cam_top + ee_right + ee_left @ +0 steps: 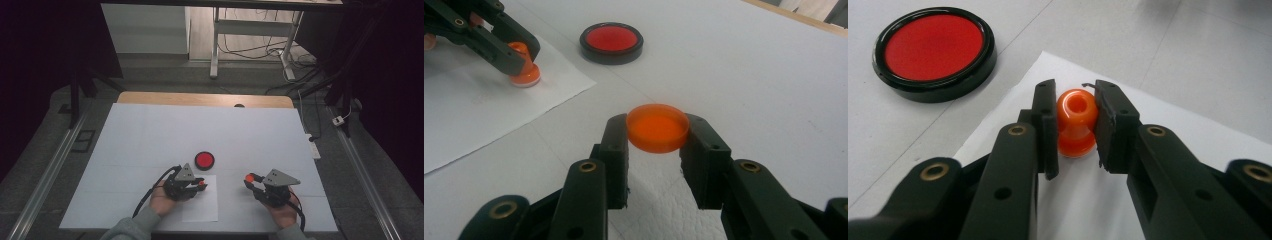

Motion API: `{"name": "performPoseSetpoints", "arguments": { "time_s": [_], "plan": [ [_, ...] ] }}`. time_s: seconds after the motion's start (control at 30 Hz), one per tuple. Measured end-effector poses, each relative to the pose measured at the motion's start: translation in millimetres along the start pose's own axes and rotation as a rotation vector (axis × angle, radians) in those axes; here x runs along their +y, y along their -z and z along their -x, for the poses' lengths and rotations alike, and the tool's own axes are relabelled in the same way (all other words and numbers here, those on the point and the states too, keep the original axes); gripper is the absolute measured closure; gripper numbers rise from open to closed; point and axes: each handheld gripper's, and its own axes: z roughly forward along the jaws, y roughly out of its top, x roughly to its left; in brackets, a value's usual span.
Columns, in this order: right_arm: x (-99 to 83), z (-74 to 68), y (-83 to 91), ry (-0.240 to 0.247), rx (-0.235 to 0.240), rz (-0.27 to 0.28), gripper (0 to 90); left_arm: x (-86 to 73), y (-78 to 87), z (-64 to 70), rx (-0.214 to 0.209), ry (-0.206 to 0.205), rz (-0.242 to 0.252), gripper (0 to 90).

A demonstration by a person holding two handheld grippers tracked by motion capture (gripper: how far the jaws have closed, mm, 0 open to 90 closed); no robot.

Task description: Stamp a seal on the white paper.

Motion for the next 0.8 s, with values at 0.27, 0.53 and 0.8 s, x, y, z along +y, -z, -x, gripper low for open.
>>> {"name": "performPoseSetpoints", "arguments": {
  "time_s": [0.27, 0.53, 0.8],
  "plan": [
    [0.5, -1.4, 0.0, -0.001, 0.002, 0.001, 64.6, -1.2, -0.7, 2.1, 0.013, -0.011, 0.006, 72.5],
    [0.4, -1.9, 0.0, -0.002, 0.002, 0.002, 64.6, -1.0, -0.9, 2.0, 0.014, -0.016, 0.005, 72.6],
    [0.2, -1.8, -0.1, 0.001, 0.002, 0.002, 64.6, -0.6, -0.9, 2.1, 0.014, -0.025, 0.001, 72.7]
  ]
}}
